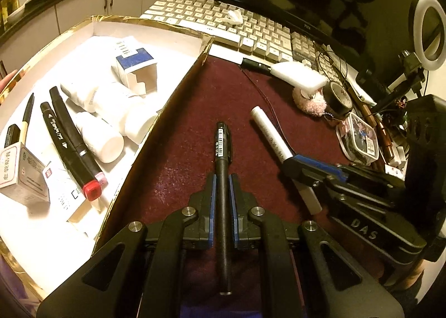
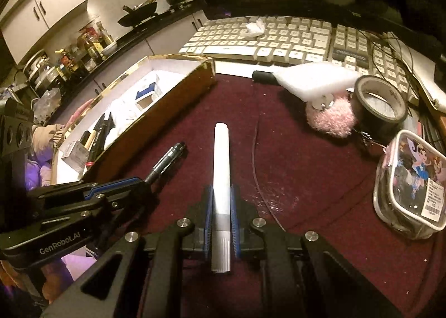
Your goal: Organize objects
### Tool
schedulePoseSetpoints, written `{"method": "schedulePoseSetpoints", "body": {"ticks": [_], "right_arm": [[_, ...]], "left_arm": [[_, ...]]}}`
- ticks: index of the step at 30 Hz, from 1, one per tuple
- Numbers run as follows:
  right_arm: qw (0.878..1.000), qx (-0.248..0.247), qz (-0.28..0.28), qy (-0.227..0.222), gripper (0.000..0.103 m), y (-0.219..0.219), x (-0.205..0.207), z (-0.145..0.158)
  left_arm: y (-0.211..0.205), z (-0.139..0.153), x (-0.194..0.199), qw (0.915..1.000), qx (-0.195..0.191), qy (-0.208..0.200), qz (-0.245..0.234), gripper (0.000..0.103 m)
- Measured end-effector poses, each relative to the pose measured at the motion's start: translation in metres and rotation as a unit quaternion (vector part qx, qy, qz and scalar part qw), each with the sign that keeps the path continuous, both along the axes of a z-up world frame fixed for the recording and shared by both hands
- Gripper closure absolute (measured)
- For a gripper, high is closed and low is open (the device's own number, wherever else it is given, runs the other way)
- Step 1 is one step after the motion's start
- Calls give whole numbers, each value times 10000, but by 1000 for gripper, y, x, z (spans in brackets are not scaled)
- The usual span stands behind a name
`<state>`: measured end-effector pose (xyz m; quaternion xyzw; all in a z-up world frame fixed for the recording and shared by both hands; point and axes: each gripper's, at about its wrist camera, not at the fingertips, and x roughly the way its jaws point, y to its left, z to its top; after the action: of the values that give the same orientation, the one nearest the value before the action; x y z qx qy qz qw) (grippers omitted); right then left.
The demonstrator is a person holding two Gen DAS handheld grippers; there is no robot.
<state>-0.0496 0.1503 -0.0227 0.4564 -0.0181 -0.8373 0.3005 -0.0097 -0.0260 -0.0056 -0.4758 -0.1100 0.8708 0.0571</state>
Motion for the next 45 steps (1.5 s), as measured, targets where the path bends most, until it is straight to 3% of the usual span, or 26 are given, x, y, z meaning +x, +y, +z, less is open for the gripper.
{"method": "schedulePoseSetpoints", "body": {"ticks": [7, 18, 25, 33, 40, 45], "right_arm": [[9999, 57, -45, -98, 92, 1, -1, -4], [9999, 30, -77, -124, 92, 3, -1, -5], [9989, -368, -245, -141, 92, 13, 0, -2], [9960, -863, -103, 193, 92, 2, 5, 31], [9912, -1225, 392, 309, 93, -57, -2, 57], [9875, -1395, 699, 201, 93, -102, -15, 61]], "left_arm": [[15, -11, -2, 9987, -289, -261, -340, 95], [37, -12, -13, 9937, -1004, -124, -491, 94], [15, 7, 0, 9989, -198, 222, -355, 94], [-23, 44, 4, 9980, 293, 537, 151, 94], [-100, 79, 8, 9900, 103, 804, 1154, 94], [-153, 78, 2, 9799, 154, 680, 1870, 94]]}}
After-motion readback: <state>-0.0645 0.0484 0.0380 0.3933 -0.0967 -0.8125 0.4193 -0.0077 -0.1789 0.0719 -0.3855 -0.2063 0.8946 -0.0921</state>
